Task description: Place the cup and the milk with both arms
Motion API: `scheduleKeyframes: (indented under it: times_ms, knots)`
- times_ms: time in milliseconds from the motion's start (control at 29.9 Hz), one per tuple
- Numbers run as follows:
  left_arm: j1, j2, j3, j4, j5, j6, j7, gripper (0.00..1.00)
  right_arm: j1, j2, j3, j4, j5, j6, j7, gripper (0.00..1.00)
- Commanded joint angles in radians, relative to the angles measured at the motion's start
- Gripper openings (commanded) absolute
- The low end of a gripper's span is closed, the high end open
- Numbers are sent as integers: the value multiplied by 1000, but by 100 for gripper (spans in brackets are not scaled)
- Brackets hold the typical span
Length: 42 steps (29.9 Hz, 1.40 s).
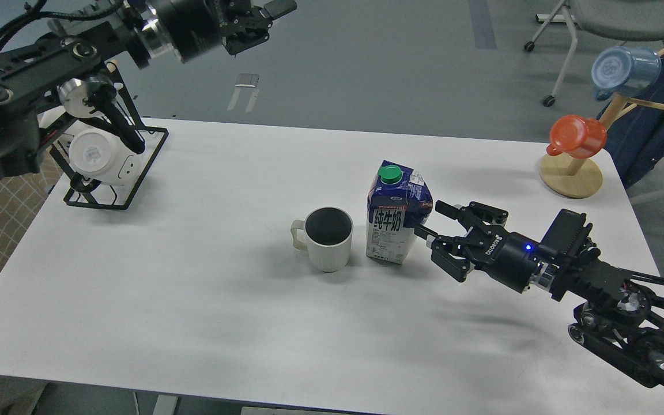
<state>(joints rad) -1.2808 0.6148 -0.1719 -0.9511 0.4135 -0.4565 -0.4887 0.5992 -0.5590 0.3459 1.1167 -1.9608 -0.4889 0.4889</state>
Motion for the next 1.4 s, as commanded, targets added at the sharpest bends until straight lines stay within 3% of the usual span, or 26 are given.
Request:
scheduleKeyframes:
  times_ms: [0, 134, 301, 501, 568, 601, 668, 835, 969, 1136, 1236, 1370]
  knots:
    - [1, -1, 0, 0, 2, -1, 1, 99, -7, -94, 11, 93, 13, 0, 0, 63]
    - [1, 0, 0, 0, 2, -1, 1, 99, 2, -196, 88, 179, 92, 0, 0, 63]
    - [1, -3, 0, 5, 2, 1, 2, 99, 125, -251, 123, 195, 379, 0, 0, 63]
    - [0, -4, -1, 21, -9, 1, 9, 99, 338, -245, 130, 120, 739, 225, 0, 65]
    - [1, -7, -11, 41, -13, -4, 9, 99, 419, -213, 130, 25, 909, 317, 0, 71]
    - [1, -7, -11, 41, -13, -4, 9, 99, 419, -213, 130, 25, 910, 317, 0, 71]
    - [6, -24, -70, 89, -33, -7, 9, 99, 497, -103, 127, -122, 1063, 410, 0, 100]
    - [51, -119, -179, 222, -113, -32, 76, 99, 585, 112, 139, -428, 1275, 533, 0, 100]
    - [93, -216, -280, 382, -153, -32, 166, 99, 636, 311, 180, -702, 1442, 672, 0, 100]
    - [145, -322, -375, 503, -160, -32, 214, 99, 623, 427, 309, -834, 1502, 789, 0, 100]
    - [192, -378, -432, 547, -160, -32, 234, 99, 571, 458, 366, -831, 1502, 800, 0, 100]
    - [216, -411, -445, 571, -160, -32, 229, 99, 544, 473, 390, -828, 1502, 800, 0, 100]
